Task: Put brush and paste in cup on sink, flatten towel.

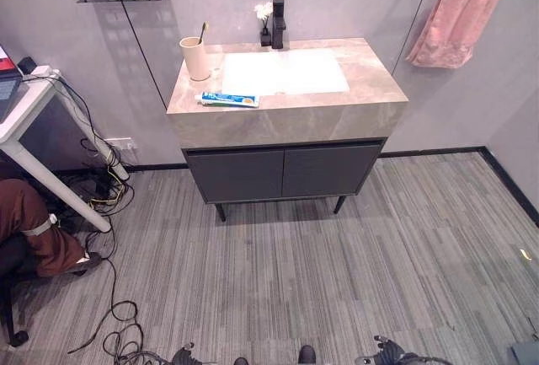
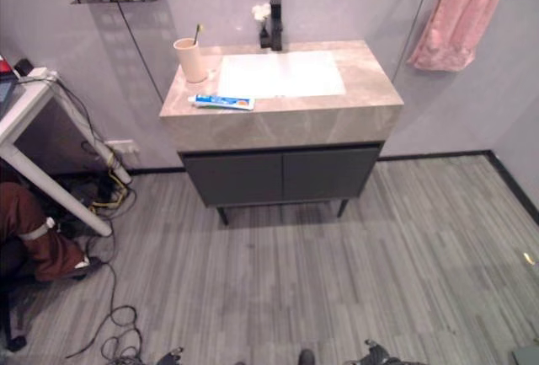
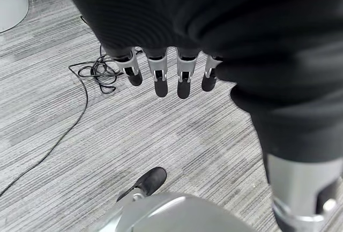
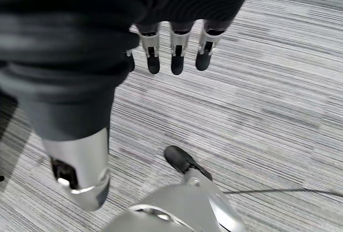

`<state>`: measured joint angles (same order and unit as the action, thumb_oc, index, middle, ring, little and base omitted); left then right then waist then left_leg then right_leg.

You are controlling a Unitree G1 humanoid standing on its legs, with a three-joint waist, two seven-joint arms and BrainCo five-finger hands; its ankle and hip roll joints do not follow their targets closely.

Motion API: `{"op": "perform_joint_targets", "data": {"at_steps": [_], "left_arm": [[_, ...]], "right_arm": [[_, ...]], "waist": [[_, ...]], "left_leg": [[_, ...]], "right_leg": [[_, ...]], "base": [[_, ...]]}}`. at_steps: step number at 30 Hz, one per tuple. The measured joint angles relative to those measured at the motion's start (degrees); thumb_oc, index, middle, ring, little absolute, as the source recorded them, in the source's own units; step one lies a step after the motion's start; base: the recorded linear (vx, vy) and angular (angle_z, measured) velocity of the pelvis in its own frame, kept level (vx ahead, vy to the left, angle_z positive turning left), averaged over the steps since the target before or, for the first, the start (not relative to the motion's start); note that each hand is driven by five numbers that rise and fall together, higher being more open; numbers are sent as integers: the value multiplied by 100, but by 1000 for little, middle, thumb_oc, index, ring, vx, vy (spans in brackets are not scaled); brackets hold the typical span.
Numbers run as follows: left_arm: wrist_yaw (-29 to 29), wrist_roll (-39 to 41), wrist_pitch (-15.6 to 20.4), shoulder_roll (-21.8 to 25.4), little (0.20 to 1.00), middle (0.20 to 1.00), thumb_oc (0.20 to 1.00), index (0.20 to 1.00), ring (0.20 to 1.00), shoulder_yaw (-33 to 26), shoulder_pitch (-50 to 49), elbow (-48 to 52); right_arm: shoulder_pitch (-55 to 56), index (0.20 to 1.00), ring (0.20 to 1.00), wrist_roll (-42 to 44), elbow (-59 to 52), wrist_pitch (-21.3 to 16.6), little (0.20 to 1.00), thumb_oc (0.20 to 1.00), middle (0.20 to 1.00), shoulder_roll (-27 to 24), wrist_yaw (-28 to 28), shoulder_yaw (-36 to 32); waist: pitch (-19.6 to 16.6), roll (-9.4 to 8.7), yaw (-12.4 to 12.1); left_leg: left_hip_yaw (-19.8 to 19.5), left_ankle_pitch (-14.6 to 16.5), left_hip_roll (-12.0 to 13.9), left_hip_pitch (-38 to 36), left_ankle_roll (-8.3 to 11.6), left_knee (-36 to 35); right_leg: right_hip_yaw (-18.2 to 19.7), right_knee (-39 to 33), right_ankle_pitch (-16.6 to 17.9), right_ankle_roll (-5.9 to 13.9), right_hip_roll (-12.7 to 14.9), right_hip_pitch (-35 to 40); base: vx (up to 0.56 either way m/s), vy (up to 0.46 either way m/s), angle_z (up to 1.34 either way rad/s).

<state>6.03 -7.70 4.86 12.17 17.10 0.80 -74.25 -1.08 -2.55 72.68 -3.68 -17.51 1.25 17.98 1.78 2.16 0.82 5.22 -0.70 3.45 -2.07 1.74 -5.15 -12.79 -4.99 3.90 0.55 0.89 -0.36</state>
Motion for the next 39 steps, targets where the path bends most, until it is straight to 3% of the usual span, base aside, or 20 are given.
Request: {"op": "perform_joint_targets", "data": {"at_steps": [12,39], "left_arm": [[-15,-11,-6,-39,1000,1000,1000,1000,1000,48,-45,-132],[-26,-467,-14,-46,1000,1000,1000,1000,1000,218,9,-336]], "right_arm": [[8,1000,1000,181,20,-4,1000,1000,1000,151,-12,-3],[147,1000,1000,150,79,-2,1000,1000,1000,344,-9,26]], "waist": [[-45,35,11],[-338,-160,12]], "left_leg": [[6,3,1,-82,2,-4],[60,38,1,-196,5,-7]], "right_leg": [[5,0,-8,3,-1,67],[94,0,-8,-3,-13,151]], "base": [[0,0,0],[2,-2,-1]]}}
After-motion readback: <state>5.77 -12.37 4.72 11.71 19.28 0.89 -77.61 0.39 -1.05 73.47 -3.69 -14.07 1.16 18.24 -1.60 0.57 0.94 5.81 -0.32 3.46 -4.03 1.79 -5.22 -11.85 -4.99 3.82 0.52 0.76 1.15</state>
